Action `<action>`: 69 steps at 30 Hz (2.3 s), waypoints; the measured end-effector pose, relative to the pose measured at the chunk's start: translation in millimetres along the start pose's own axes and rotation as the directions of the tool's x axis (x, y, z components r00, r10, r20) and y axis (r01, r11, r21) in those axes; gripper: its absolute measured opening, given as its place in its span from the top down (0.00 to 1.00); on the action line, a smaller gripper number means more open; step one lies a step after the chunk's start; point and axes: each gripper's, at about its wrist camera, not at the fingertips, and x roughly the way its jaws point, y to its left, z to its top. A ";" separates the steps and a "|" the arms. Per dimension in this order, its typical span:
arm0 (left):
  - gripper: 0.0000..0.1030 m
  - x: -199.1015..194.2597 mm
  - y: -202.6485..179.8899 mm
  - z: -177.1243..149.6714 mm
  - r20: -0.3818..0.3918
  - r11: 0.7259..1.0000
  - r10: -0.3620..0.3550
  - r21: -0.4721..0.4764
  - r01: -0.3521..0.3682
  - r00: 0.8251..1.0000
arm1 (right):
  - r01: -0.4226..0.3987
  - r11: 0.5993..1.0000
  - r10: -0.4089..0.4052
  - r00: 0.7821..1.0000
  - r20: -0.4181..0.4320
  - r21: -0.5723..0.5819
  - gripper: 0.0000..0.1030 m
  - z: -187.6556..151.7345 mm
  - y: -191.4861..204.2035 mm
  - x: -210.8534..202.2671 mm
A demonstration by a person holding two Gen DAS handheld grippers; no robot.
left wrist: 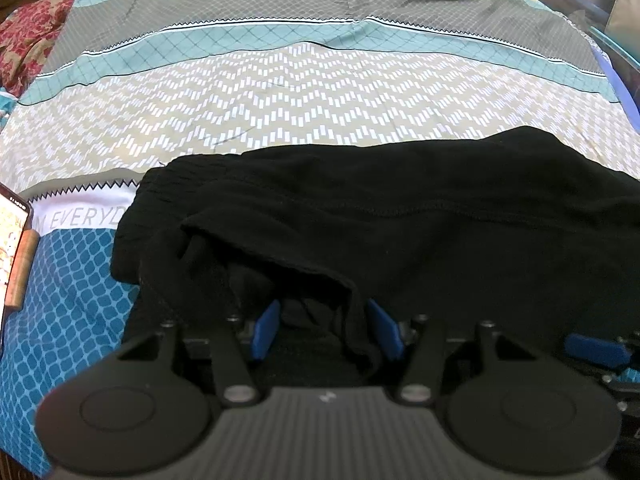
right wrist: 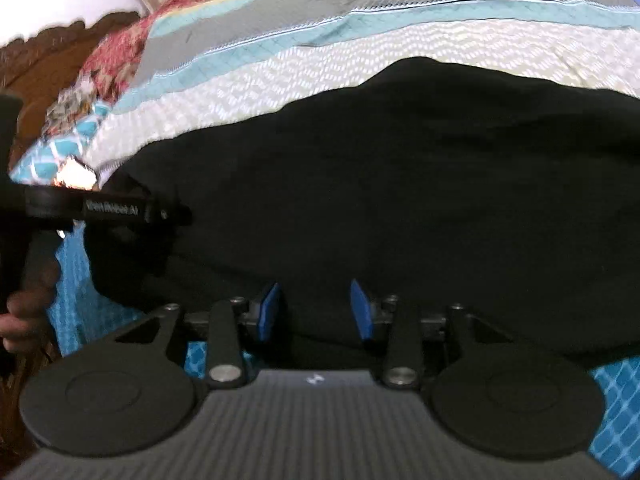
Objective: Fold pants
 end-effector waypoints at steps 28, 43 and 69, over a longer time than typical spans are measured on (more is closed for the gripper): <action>0.50 -46.8 43.2 0.5 0.120 0.998 0.022 -0.068 -0.014 0.993 | -0.115 0.967 0.099 0.992 -0.083 -0.226 0.57 14.3 67.2 39.2; 0.50 -42.0 47.3 -1.2 0.118 0.998 0.029 -0.067 -0.021 0.993 | -0.110 0.968 0.106 0.994 -0.032 -0.227 0.57 22.0 70.4 27.7; 0.14 -66.9 162.7 -33.7 0.186 0.911 -0.047 -0.394 0.118 0.982 | -0.190 0.909 0.223 0.974 0.047 -0.370 0.36 27.1 106.8 31.3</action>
